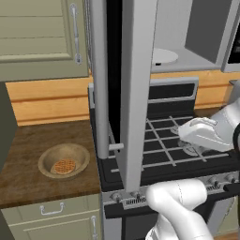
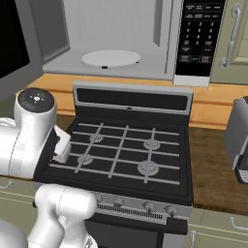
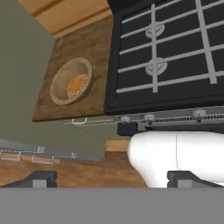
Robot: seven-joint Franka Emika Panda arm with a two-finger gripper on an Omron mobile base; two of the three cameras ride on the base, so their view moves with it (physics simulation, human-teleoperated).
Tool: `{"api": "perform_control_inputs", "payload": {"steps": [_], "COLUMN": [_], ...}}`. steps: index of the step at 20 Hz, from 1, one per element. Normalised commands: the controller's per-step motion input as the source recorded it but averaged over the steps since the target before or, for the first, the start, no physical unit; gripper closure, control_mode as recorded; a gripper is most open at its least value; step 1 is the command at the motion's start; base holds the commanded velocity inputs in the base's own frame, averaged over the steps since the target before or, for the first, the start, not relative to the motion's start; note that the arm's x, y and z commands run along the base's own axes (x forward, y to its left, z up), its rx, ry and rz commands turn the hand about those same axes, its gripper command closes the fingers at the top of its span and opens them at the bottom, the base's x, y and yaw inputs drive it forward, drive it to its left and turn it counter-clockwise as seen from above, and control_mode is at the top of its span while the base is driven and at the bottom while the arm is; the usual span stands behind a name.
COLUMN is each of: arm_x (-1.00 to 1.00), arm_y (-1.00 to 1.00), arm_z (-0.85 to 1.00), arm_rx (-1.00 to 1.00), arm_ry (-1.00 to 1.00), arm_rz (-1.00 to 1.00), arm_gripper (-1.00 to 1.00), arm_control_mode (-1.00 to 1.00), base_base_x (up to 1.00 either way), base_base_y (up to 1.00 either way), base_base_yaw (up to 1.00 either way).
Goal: Open the microwave, place the bowl with waffle inside the microwave, then close the microwave door and turn it on.
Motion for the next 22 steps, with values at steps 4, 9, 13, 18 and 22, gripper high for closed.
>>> {"api": "perform_control_inputs", "payload": {"steps": [4, 9, 13, 18, 22], "arm_x": [0.27, 0.15, 0.50, 0.62, 0.36], "arm_y": [0.35, 0.61, 0.61, 0.03, 0.13], "arm_z": [0.00, 0.00, -0.06, -0.59, -0.84], "arm_rx": [0.05, 0.00, 0.00, 0.06, 0.03], "arm_ry": [0.04, 0.05, 0.01, 0.00, 0.02], "arm_rz": [-0.03, 0.00, 0.00, 0.01, 0.01], "arm_gripper": [-1.00, -1.00, -1.00, -1.00, -1.00], "arm_control_mode": [-1.00, -1.00, -1.00, -1.00, -1.00], "base_base_x": [0.00, 0.00, 0.00, 0.00, 0.00], "base_base_y": [0.00, 0.00, 0.00, 0.00, 0.00], "base_base_yaw": [0.00, 0.00, 0.00, 0.00, 0.00]}}
